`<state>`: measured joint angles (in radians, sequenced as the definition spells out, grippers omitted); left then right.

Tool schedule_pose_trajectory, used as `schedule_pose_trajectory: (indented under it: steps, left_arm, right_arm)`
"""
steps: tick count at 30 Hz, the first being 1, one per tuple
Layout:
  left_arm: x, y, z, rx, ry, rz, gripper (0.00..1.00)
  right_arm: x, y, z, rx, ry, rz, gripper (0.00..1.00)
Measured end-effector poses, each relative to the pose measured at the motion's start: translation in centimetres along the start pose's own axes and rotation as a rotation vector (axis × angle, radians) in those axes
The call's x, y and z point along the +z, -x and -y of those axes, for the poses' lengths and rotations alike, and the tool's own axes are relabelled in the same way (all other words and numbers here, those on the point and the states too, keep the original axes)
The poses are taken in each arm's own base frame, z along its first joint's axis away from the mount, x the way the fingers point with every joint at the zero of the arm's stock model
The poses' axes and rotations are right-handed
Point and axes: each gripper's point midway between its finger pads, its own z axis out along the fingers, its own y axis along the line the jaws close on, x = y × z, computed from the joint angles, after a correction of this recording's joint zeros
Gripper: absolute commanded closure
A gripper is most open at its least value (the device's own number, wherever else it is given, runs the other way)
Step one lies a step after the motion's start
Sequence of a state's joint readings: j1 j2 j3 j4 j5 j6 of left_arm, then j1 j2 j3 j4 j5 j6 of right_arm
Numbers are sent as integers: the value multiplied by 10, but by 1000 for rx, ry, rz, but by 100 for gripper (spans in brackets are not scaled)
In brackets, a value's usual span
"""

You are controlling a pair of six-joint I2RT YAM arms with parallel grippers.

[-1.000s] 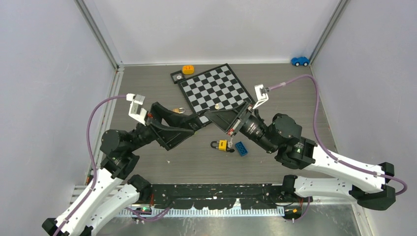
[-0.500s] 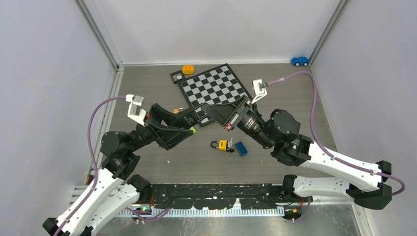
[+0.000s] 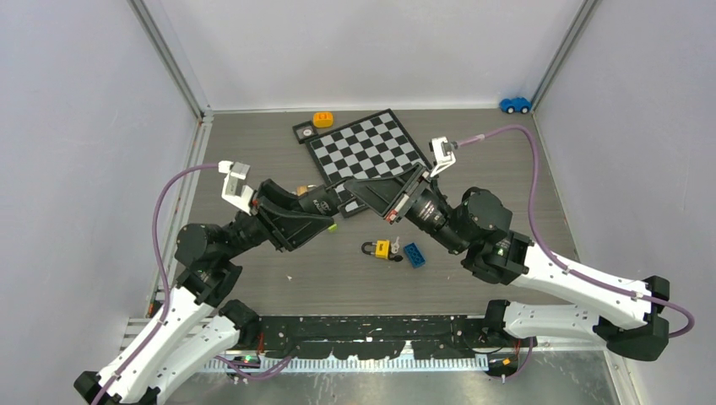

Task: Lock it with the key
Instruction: Lock the lock.

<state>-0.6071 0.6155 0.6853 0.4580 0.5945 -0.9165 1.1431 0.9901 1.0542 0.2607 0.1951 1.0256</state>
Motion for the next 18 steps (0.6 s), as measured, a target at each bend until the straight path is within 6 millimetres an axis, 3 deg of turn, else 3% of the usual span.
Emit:
schedule_pose_trajectory:
  steps: [12,16,18]
  left_arm:
    - [-1,1,3,3,-5,3,55]
    - [-1,1,2,2,-4,3,58]
    - [-1,0,2,1,-2,2,65]
  right_arm:
    - [0,-10,8,18,-19,-38,100]
    - [4,-14,10,35,-17,-44,100]
    - [6,-16,11,46,-13,-47,100]
